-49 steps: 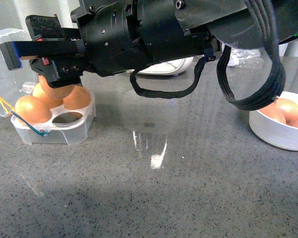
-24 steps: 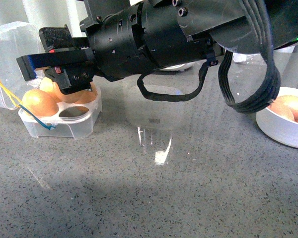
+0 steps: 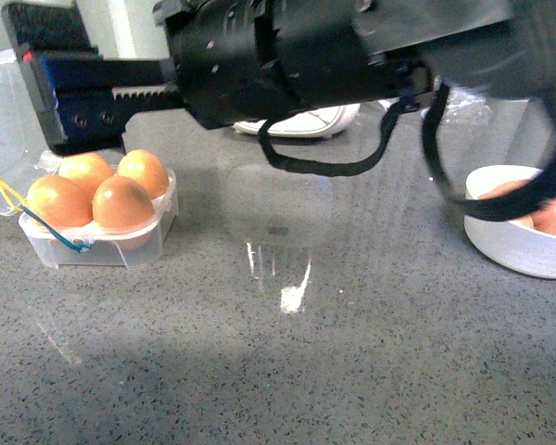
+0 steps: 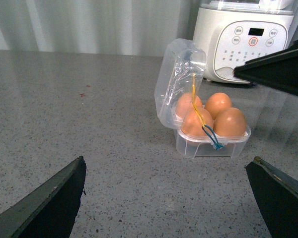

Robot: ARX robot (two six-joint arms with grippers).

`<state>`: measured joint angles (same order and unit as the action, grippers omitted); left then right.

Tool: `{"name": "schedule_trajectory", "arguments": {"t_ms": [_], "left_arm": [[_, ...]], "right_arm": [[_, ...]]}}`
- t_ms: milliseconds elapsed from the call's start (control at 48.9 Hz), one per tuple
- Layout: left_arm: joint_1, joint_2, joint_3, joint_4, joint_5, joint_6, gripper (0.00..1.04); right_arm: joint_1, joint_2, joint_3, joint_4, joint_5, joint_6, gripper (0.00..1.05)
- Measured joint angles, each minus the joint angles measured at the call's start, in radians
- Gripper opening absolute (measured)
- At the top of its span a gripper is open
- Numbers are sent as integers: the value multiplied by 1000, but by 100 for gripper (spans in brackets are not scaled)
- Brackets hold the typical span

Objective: Put egg into box

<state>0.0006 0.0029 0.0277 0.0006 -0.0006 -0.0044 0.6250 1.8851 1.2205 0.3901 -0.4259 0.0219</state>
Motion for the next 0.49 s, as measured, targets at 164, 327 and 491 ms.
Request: {"name": "schedule_trajectory", "arguments": {"t_ms": [164, 327, 491], "left_arm": [[0, 0, 0, 0, 0, 0, 98], [0, 0, 0, 0, 1, 0, 98], [0, 0, 0, 0, 1, 0, 98]], "right_arm": [[-78, -250, -193, 34, 185, 145, 98], [-135, -366, -264, 33, 279, 218, 98], [-115, -384, -391, 245, 692, 103, 81]]}}
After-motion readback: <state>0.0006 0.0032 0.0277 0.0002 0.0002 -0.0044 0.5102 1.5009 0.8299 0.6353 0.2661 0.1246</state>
